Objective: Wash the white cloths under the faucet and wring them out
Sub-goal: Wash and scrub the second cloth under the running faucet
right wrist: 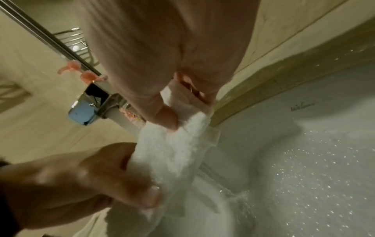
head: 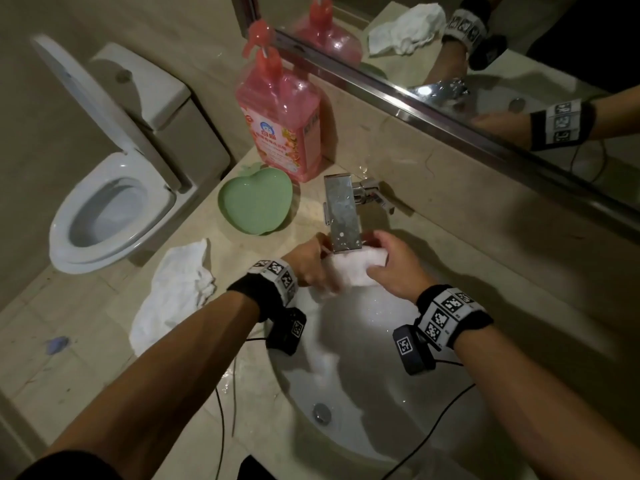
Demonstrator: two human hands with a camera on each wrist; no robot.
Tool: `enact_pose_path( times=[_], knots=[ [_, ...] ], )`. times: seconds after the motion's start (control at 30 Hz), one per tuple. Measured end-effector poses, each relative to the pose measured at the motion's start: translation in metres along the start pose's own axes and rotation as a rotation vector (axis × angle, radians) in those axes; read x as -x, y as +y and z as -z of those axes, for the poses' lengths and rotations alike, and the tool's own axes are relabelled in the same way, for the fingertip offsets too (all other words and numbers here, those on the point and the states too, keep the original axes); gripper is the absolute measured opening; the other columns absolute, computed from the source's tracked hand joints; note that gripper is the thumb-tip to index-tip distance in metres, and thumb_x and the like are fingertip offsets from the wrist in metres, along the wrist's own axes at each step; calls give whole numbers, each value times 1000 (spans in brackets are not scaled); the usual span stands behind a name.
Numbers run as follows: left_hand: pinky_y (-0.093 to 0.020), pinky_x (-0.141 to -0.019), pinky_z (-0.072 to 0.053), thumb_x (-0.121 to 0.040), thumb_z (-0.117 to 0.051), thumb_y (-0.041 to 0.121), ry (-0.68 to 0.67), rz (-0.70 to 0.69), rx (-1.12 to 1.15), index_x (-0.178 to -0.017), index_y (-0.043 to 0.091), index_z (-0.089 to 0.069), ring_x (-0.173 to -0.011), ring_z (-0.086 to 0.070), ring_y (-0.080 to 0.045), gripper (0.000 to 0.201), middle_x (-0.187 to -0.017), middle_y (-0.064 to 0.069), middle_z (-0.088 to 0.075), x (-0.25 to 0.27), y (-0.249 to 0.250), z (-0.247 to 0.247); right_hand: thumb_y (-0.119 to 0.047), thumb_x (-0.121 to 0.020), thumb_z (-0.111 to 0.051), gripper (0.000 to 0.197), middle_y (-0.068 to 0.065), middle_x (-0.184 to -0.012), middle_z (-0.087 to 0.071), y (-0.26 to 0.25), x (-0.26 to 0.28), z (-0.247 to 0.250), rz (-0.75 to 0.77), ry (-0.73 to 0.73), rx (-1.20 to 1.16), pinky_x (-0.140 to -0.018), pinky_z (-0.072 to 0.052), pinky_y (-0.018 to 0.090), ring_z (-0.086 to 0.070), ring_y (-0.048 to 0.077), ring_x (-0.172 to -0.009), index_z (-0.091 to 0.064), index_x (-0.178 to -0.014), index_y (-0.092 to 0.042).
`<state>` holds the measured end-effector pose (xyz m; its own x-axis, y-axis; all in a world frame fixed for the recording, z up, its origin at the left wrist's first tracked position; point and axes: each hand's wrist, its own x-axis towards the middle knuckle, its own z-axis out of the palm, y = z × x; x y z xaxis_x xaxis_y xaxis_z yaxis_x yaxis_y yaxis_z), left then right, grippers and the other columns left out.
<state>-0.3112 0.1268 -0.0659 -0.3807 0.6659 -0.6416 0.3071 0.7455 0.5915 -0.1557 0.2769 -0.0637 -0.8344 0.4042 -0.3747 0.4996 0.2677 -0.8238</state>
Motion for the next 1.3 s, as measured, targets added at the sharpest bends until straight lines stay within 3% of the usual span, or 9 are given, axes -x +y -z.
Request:
enact_pose_path(
  times=[0.17, 0.27, 0.43, 0.6, 0.7, 0.87, 1.1, 1.23, 1.3],
  knots=[
    [-29, -86, -51, -70, -87, 22, -75, 11, -52, -120, 17, -64, -98, -60, -19, 55, -109, 0, -63, -26, 27, -23, -6, -81, -70, 36, -22, -92, -63, 8, 0, 15, 24, 118, 67, -61, -42, 7, -60, -5, -83, -69, -108, -29],
    [-32, -71, -54, -87, -68, 29, -64, -85, -197, -81, 25, -61, -78, -63, -23, 9, -93, -7, -66, -25, 29, -21, -3, -76, -73, 33, -14, -99, -65, 9, 1, 19, 2, 47, 19, -63, -45, 16, -64, 8, -86, -64, -92, -30],
    [-25, -58, -56, -77, -73, 13, 136, -283, -44, -78, 27, -66, -64, -66, -17, 16, -69, 9, -69, -12, 20, -13, 3, -75, -76, 78, 8, -132, -56, 10, -4, 13, -238, -248, -284, -72, -60, 37, -64, 32, -109, -36, -133, -30],
    [-31, -99, -45, -68, -73, 41, 97, -339, -349, -145, 15, -28, -118, -48, -22, 93, -134, -8, -43, 4, -2, 7, 4, -74, -78, 64, 4, -113, -71, -5, -23, -21, -199, -352, -276, -67, -61, 35, -70, 26, -100, -57, -124, -30],
    [-33, -85, -51, -80, -70, 29, 25, -210, -164, -141, 13, -22, -104, -59, -23, 79, -127, -11, -48, 16, -14, 17, -9, -82, -79, 29, -4, -96, -73, -12, -35, -34, -32, -182, -131, -71, -58, 33, -70, 17, -89, -70, -104, -26],
    [-31, -80, -55, -76, -80, 34, -25, -33, -163, -136, 20, -46, -91, -67, -20, 70, -114, -3, -67, 14, -11, 23, -15, -95, -64, 35, 14, -122, -65, -11, -34, -45, 37, -97, 195, -72, -36, 3, -60, 30, -113, -62, -128, -5],
    [-31, -91, -50, -70, -83, 34, 87, -143, -425, -133, 15, -53, -112, -60, -28, 72, -125, -10, -62, -5, 16, -8, -40, -66, -75, 44, -14, -111, -71, 0, -13, -12, -3, -197, -84, -93, -53, 28, -66, 8, -107, -64, -109, -37],
    [-19, -63, -50, -76, -82, 18, -117, -159, -168, -94, 24, -65, -85, -66, -23, 26, -115, -22, -67, -12, 29, -12, -4, -78, -82, 33, -16, -96, -60, 19, -5, -1, 79, 35, 79, -79, -46, 13, -63, 15, -94, -72, -104, -21],
    [-24, -76, -50, -76, -83, 17, -218, -110, -114, -90, 25, -63, -93, -67, -32, 26, -116, -25, -66, -15, 30, -7, 5, -75, -81, 35, -16, -95, -57, 22, 0, -1, 172, 93, 140, -75, -40, 4, -60, 13, -91, -74, -102, -17]
  ],
)
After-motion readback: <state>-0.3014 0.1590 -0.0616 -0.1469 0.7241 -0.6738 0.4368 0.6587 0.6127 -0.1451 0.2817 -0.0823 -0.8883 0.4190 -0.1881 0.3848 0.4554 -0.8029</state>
